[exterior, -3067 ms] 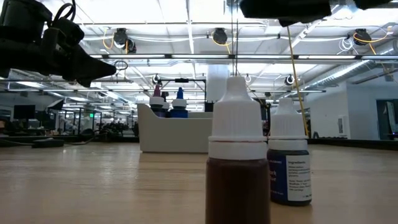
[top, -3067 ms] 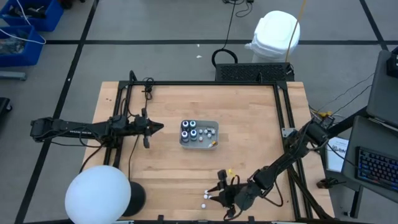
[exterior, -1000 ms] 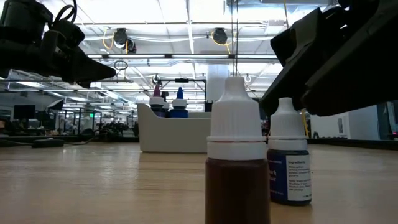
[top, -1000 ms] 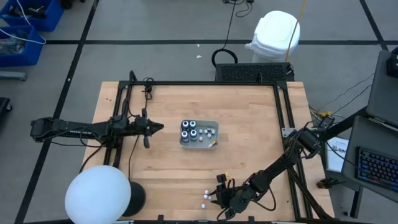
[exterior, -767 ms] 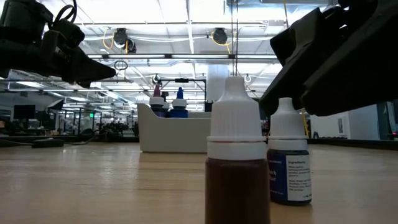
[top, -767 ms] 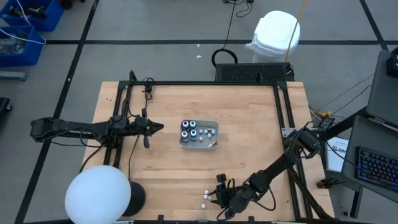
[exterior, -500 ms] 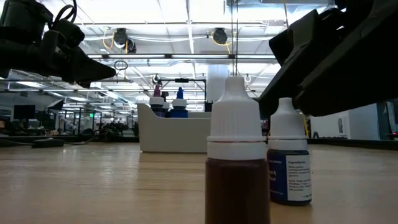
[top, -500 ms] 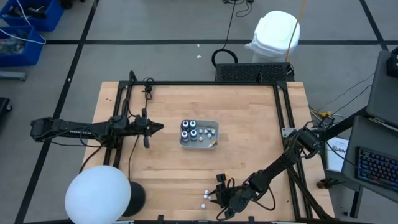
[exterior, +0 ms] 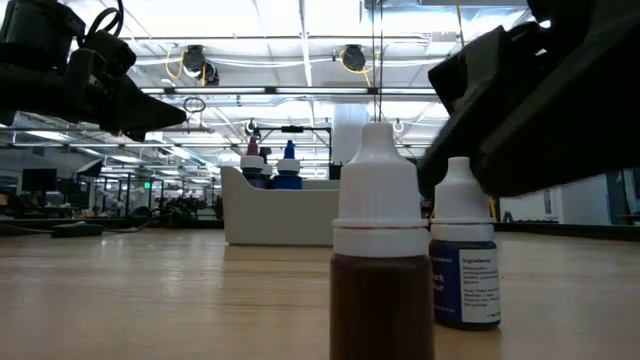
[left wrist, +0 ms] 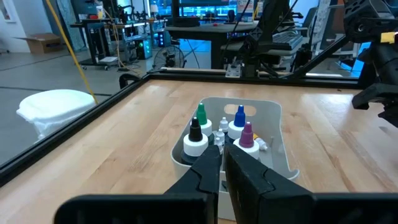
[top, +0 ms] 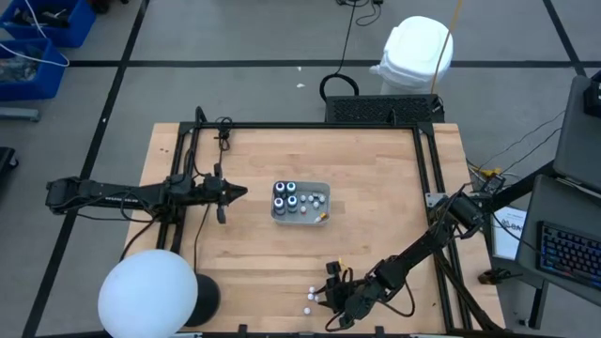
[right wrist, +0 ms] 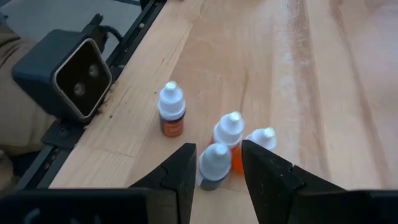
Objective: Pick & Place food coloring
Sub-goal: Put the small black food coloring bottle into the gray bin
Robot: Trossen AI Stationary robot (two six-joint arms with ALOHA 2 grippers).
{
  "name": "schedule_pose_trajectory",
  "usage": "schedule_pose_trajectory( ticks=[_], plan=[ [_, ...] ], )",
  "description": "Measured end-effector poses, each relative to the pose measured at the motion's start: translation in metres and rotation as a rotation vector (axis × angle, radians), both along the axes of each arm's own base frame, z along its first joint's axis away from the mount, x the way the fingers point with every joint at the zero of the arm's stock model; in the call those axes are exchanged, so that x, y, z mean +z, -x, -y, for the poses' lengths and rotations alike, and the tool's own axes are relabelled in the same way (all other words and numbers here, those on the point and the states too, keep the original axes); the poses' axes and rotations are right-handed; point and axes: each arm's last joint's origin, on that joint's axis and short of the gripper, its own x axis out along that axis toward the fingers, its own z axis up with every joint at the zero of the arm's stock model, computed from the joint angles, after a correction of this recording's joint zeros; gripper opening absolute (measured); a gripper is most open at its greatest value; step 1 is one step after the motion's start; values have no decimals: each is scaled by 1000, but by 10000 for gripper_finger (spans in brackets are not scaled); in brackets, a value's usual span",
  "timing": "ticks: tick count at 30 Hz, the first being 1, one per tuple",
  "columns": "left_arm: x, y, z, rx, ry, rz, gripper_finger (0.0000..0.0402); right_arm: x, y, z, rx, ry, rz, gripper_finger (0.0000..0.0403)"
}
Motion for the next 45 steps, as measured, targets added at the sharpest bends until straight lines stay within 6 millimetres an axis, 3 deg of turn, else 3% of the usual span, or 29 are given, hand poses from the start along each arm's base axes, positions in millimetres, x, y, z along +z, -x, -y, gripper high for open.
schedule_pose_trajectory(
  ticks=[45],
  plan=[
    [0, 0, 0, 0, -9, -2, 31, -1, -9, 11, 20, -38, -30, 121]
  ],
)
